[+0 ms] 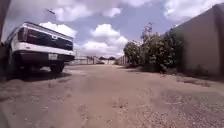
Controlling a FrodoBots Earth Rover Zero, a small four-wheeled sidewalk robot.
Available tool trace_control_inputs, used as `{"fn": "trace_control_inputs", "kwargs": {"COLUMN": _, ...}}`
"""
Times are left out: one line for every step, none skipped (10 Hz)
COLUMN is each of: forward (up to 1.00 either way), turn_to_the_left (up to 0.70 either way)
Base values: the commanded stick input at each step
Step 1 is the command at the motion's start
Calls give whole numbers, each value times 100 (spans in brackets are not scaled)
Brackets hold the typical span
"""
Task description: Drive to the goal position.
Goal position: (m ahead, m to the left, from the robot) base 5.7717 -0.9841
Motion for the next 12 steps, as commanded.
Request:
{"fn": "trace_control_inputs", "kwargs": {"forward": 60, "turn_to_the_left": -15}}
{"fn": "trace_control_inputs", "kwargs": {"forward": 60, "turn_to_the_left": -15}}
{"fn": "trace_control_inputs", "kwargs": {"forward": 60, "turn_to_the_left": -15}}
{"fn": "trace_control_inputs", "kwargs": {"forward": 60, "turn_to_the_left": -15}}
{"fn": "trace_control_inputs", "kwargs": {"forward": 60, "turn_to_the_left": -9}}
{"fn": "trace_control_inputs", "kwargs": {"forward": 60, "turn_to_the_left": -15}}
{"fn": "trace_control_inputs", "kwargs": {"forward": 60, "turn_to_the_left": -15}}
{"fn": "trace_control_inputs", "kwargs": {"forward": 60, "turn_to_the_left": -15}}
{"fn": "trace_control_inputs", "kwargs": {"forward": 60, "turn_to_the_left": -15}}
{"fn": "trace_control_inputs", "kwargs": {"forward": 60, "turn_to_the_left": -15}}
{"fn": "trace_control_inputs", "kwargs": {"forward": 60, "turn_to_the_left": -15}}
{"fn": "trace_control_inputs", "kwargs": {"forward": 60, "turn_to_the_left": -15}}
